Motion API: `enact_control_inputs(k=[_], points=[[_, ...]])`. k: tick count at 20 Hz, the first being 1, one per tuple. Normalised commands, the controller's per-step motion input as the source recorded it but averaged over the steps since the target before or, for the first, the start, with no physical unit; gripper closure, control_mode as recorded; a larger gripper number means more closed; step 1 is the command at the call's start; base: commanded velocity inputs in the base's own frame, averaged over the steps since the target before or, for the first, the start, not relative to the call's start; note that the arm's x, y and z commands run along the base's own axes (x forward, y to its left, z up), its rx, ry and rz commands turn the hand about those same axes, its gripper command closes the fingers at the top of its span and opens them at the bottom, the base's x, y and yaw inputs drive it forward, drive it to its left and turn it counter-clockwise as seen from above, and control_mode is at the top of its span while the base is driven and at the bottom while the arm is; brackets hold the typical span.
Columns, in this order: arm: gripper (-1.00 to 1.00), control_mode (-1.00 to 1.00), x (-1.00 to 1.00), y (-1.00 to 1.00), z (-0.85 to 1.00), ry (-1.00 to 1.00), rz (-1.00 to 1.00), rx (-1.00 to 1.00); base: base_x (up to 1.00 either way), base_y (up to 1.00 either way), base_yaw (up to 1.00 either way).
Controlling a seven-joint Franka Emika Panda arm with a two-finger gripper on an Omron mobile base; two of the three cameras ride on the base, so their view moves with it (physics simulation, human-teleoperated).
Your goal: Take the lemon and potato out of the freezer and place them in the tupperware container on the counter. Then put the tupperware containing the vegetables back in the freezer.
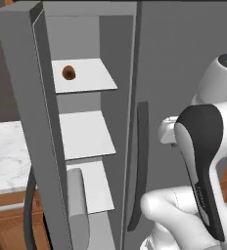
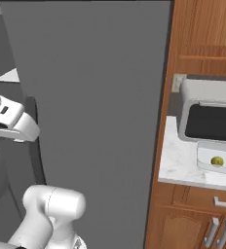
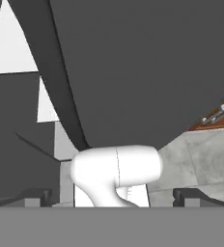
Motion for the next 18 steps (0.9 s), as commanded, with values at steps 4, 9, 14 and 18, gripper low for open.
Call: enact_control_inputs(k=[4,9,14,18], points=[[-1.00,1.00,0.00,0.00,0.00,0.00,0.00,0.00,-0.03,0.60,-0.05],[-1.00,1.00,0.00,0.00,0.00,0.00,0.00,0.00,0.20,0.52,-0.02],[-1.00,1.00,0.00,0.00,0.00,0.00,0.00,0.00,0.16,0.59,0.00],[-1.00,-1.00,0.03,0.04,0.18,0.00,0.00,0.12,0.07,0.18,0.00]])
